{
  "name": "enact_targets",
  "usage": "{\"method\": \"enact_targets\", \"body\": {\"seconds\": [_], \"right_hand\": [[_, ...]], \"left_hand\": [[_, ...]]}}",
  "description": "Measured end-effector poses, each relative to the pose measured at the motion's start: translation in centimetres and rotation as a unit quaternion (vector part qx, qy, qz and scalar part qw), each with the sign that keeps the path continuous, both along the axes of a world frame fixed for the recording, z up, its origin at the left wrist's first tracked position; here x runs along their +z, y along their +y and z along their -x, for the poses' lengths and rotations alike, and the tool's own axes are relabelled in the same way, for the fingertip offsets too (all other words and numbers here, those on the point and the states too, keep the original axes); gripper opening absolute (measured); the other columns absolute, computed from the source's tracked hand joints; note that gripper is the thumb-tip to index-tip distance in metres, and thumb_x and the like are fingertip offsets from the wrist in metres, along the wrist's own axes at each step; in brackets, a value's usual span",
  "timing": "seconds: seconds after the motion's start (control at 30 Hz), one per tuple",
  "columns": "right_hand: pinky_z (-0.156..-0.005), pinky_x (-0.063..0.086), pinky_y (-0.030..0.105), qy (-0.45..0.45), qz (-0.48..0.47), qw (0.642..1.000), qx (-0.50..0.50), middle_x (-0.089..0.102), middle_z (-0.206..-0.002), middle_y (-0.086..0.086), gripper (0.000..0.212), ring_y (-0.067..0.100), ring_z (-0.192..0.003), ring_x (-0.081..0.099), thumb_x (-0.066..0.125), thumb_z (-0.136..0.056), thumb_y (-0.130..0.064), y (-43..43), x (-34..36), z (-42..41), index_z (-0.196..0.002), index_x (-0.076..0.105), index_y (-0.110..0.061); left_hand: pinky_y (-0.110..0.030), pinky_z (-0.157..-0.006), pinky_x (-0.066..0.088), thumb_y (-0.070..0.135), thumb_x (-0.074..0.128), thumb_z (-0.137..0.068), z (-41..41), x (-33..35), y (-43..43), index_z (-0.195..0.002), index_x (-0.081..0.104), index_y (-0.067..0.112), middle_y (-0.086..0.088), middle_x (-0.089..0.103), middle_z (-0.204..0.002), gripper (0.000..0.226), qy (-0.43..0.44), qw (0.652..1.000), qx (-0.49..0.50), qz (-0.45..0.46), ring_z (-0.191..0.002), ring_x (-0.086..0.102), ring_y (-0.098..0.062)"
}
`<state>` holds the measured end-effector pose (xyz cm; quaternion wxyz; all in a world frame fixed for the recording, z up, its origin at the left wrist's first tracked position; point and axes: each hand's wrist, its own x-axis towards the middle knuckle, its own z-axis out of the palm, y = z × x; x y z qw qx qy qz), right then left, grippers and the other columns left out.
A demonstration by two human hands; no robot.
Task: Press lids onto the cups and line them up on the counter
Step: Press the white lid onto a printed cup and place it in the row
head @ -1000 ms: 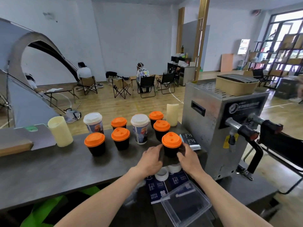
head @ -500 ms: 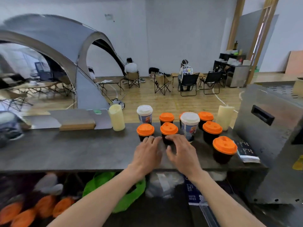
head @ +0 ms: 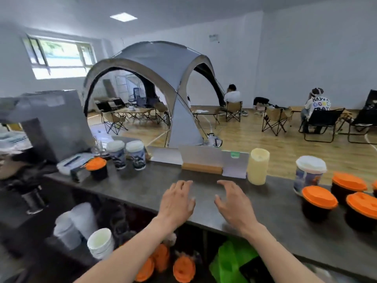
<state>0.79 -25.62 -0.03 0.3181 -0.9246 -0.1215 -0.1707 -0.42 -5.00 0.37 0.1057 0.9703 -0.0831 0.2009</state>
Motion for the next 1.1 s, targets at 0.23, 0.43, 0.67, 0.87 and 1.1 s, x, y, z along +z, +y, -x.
{"method": "enact_targets", "body": {"seconds": [0.23, 0.43, 0.67, 0.87, 1.1], "right_hand": [[-0.105, 0.042, 0.03, 0.006, -0.021, 0.998, 0.053, 0.053, -0.142, -0.005, 0.052, 0.014, -0.132, 0.048, 0.062, -0.093, -0.034, 14.5, 1.1, -5.0, -0.143, 0.048, -0.024], [-0.106, 0.046, 0.036, 0.008, -0.016, 0.995, 0.1, 0.051, -0.143, -0.004, 0.056, 0.015, -0.133, 0.049, 0.063, -0.093, -0.036, 23.8, 1.8, -9.9, -0.144, 0.044, -0.025], [-0.106, 0.044, 0.039, 0.034, -0.03, 0.988, 0.145, 0.039, -0.151, 0.0, 0.081, 0.019, -0.135, 0.045, 0.07, -0.087, -0.039, 31.6, 4.2, -17.3, -0.154, 0.026, -0.028], [-0.103, 0.05, 0.045, 0.122, -0.043, 0.976, 0.174, 0.057, -0.135, -0.002, 0.08, 0.02, -0.125, 0.055, 0.076, -0.066, -0.056, 35.8, 3.9, -27.3, -0.137, 0.046, -0.033], [-0.113, 0.034, 0.034, 0.179, -0.033, 0.962, 0.203, 0.041, -0.155, 0.01, 0.085, 0.029, -0.141, 0.041, 0.071, -0.085, -0.017, 35.4, 3.4, -27.1, -0.156, 0.026, -0.017]], "left_hand": [[-0.035, -0.104, 0.045, 0.045, 0.053, -0.097, -3.1, 1.4, 14.0, -0.148, 0.041, 0.024, 0.002, 0.051, -0.14, 0.057, -0.001, 0.998, 0.056, 0.001, -0.127, 0.049, -0.021], [-0.039, -0.104, 0.046, 0.045, 0.056, -0.095, -6.2, 2.0, 23.3, -0.147, 0.044, 0.021, -0.001, 0.05, -0.142, 0.058, -0.005, 0.993, 0.115, 0.012, -0.129, 0.049, -0.024], [-0.046, -0.105, 0.048, 0.041, 0.065, -0.093, -13.2, 3.8, 29.0, -0.158, 0.027, 0.025, -0.005, 0.04, -0.155, 0.076, 0.035, 0.983, 0.122, 0.13, -0.14, 0.045, -0.026], [-0.04, -0.107, 0.045, 0.022, 0.071, -0.083, -19.8, 5.1, 29.5, -0.145, 0.039, 0.025, -0.004, 0.056, -0.145, 0.069, 0.114, 0.95, 0.104, 0.272, -0.134, 0.053, -0.024], [-0.048, -0.111, 0.045, 0.042, 0.059, -0.06, -22.8, 3.2, 30.0, -0.135, 0.05, 0.025, 0.0, 0.063, -0.132, 0.077, 0.113, 0.925, 0.058, 0.357, -0.126, 0.058, -0.016]]}}
